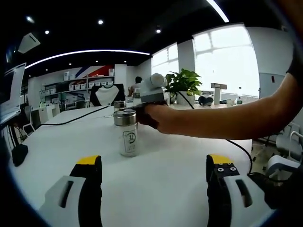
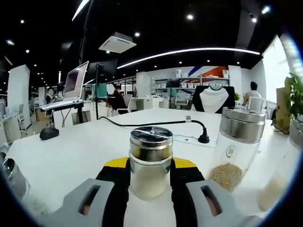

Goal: Rotate the seasoning bottle until the label or dispensing opening points toward the visible target arrow and the bottle remains upright within the marked orientation range

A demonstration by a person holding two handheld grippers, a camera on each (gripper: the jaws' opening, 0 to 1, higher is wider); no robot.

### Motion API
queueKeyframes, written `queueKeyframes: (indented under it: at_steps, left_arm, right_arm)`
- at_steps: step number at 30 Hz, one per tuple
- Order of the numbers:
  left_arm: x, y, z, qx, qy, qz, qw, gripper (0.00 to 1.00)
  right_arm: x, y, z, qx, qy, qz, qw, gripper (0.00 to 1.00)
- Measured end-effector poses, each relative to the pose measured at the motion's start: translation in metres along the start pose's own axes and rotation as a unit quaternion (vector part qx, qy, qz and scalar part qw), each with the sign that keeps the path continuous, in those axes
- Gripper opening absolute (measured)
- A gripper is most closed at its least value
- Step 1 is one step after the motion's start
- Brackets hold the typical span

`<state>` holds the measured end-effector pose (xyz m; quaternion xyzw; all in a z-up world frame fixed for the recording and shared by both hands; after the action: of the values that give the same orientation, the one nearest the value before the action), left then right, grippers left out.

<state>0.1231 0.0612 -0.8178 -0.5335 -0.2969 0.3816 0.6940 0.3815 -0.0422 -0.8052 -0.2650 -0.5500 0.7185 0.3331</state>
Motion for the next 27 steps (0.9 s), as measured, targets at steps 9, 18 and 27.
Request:
queueKeyframes:
  at_steps: [9, 18, 27]
  left_arm:
    - [-0.005, -0.002, 0.000, -0.006, 0.000, -0.003, 1.0000, 0.95]
    - [-0.009, -0.004, -0.002, -0.013, 0.004, -0.005, 0.9999, 0.94]
    - [-0.011, -0.005, -0.005, -0.016, 0.006, -0.012, 0.9998, 0.92]
  right_arm:
    - [0.006, 0.003, 0.027, -0.007, -0.005, 0.011, 0.9999, 0.31]
    - [0.003, 0.006, 0.072, -0.013, -0.010, -0.003, 0.9999, 0.31]
    - [-0.004, 0.012, 0.105, -0.025, 0.003, -0.009, 0.9997, 0.31]
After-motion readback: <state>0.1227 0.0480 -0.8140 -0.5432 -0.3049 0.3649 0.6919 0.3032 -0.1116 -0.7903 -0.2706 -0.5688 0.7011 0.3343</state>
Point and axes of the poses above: the point that each gripper's makers call its tool centre point, and the gripper's own axes: z roughly backward along the fingers, x roughly to its left, y roughly out of its underside, the point moved 8 cm from there along z, roughly backward along the fingers, and after that the axes turned 4 degrees about x, right-handed, at the moved point
